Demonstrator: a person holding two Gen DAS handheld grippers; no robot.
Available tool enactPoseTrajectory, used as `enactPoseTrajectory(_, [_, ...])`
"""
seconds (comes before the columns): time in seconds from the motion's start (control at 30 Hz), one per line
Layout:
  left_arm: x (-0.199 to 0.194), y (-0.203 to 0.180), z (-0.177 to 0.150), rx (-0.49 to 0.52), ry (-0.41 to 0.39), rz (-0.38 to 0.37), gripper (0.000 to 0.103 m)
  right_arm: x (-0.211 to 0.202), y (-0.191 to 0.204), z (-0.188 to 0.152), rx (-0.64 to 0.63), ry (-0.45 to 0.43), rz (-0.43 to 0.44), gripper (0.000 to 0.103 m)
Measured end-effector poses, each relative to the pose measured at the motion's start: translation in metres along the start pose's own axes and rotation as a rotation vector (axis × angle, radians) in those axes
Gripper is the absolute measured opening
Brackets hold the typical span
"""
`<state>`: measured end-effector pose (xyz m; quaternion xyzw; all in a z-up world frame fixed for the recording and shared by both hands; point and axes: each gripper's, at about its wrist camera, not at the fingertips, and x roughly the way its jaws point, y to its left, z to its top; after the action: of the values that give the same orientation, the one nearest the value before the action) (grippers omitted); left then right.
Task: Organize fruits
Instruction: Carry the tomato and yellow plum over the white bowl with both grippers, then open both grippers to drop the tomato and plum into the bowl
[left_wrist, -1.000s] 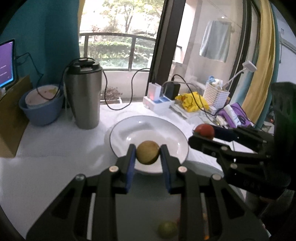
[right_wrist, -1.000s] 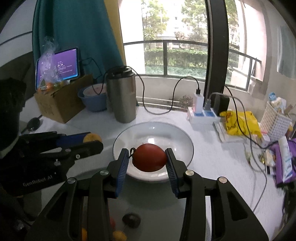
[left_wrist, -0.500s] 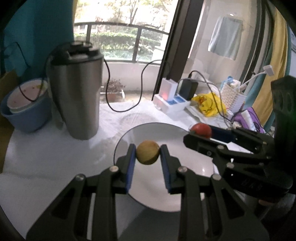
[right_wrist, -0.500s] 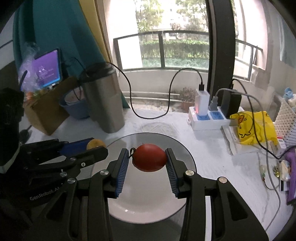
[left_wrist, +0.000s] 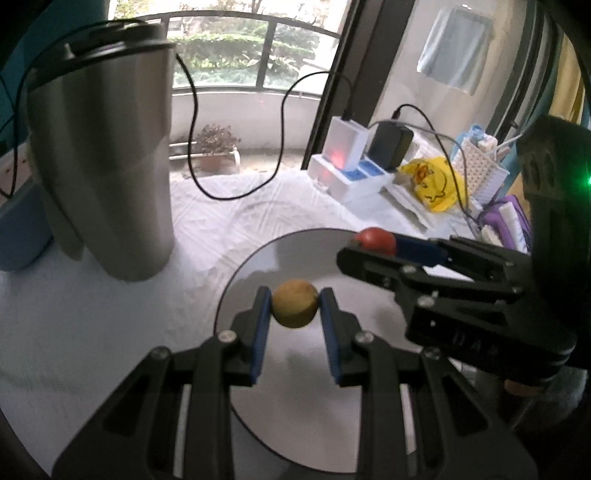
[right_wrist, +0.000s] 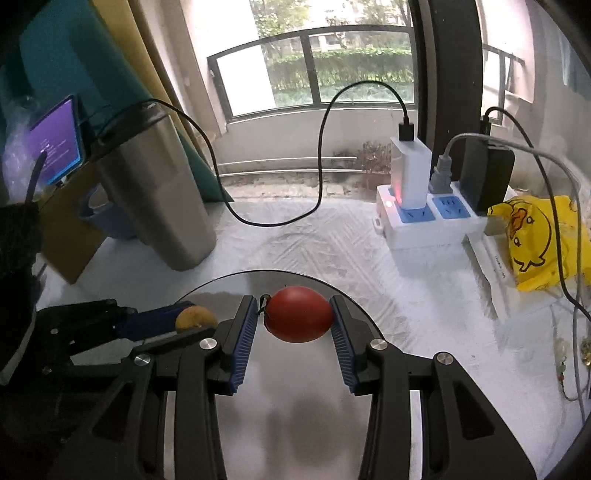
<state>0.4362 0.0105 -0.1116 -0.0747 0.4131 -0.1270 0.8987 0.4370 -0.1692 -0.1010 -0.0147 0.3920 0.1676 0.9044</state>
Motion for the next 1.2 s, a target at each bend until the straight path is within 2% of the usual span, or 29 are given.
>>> enactPoseTrajectory(0.27, [0.002,0.002,0.000,-0.017,0.009,0.032,0.031,0.012,-0.001,-0.005,0.010,0.036,0.000,0.043])
enactPoseTrajectory(0.4, [-0.010,0.000,-0.001,-0.015,-0.013,0.037,0.033,0.007,-0.001,-0.004,0.014,0.031,-0.005,0.049])
enactPoseTrajectory(0.53, [-0.026,-0.004,-0.006,-0.007,-0.036,0.047,0.046,-0.003,0.003,-0.005,0.001,0.012,-0.007,0.055])
enactPoseTrajectory(0.7, [-0.052,-0.004,-0.012,-0.041,-0.082,0.072,0.046,-0.022,0.008,-0.008,-0.005,-0.012,-0.005,0.055])
enactPoseTrajectory(0.9, [-0.079,-0.013,-0.023,-0.026,-0.126,0.095,0.046,-0.054,0.013,-0.020,0.015,-0.045,-0.011,0.055])
enactPoseTrajectory(1.2, [-0.117,-0.032,-0.046,-0.034,-0.181,0.094,0.047,-0.097,0.022,-0.045,0.012,-0.072,-0.030,0.055])
